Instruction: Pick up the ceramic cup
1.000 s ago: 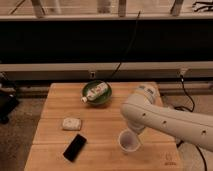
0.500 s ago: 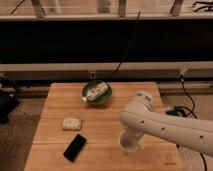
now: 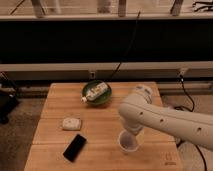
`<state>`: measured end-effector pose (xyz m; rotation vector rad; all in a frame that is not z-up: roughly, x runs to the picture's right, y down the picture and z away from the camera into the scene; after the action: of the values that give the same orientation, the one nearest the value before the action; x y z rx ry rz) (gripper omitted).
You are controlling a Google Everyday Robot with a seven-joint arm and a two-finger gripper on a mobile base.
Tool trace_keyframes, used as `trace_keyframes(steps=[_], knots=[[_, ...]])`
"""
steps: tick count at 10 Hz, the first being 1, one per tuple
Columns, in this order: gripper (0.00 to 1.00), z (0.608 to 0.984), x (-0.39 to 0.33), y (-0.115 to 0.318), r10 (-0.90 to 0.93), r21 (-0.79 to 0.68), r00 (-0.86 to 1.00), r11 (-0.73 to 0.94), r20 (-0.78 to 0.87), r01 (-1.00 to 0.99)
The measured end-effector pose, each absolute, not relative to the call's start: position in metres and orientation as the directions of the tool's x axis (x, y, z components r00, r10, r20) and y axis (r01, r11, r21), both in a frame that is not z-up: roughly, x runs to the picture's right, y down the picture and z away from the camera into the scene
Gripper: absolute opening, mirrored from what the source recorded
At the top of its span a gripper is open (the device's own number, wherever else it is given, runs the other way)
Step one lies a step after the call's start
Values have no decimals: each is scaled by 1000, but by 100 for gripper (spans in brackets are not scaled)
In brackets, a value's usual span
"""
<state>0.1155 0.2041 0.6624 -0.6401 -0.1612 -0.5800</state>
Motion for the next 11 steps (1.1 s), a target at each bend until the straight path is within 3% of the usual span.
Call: trace_keyframes(steps=[11], knots=[[80, 699, 93, 214, -428, -502, 824, 655, 371, 565]])
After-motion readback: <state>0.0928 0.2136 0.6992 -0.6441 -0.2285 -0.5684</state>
